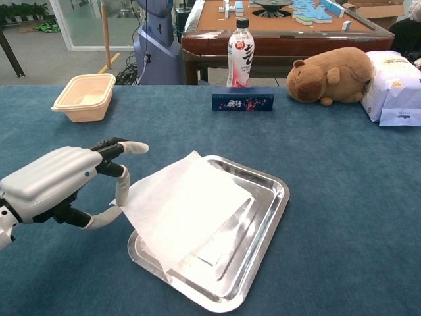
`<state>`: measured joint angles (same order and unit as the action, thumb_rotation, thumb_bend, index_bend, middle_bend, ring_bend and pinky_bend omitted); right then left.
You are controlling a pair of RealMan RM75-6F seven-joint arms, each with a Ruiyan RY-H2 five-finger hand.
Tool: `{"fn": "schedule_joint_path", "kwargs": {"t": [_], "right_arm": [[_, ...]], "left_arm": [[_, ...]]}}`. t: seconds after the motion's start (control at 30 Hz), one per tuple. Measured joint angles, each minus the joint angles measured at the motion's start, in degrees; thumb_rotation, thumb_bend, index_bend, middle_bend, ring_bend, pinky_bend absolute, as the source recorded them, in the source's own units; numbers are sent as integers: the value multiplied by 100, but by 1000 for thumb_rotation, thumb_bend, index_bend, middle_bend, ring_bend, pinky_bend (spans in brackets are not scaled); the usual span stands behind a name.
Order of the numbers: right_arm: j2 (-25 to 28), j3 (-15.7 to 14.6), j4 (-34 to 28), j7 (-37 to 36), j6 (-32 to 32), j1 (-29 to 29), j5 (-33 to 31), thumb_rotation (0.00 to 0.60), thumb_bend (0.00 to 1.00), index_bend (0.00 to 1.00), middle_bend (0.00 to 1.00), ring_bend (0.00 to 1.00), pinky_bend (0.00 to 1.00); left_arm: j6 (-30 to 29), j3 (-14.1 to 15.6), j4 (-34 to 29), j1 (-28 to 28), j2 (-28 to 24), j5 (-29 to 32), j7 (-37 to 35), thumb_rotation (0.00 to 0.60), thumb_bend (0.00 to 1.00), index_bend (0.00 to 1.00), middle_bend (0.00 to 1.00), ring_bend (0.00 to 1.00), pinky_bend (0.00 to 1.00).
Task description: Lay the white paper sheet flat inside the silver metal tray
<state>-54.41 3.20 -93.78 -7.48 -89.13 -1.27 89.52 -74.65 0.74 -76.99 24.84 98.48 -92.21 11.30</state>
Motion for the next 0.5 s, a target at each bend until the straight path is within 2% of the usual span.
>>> {"fn": "schedule_joint_path", "kwargs": {"t": [0.5], "right_arm": [[157, -70, 122, -185, -149, 107, 93, 600, 56, 476, 493, 395, 421]], "left_arm": [[114, 68, 9, -31, 202, -8, 41, 600, 437, 692, 105, 0, 222]]}}
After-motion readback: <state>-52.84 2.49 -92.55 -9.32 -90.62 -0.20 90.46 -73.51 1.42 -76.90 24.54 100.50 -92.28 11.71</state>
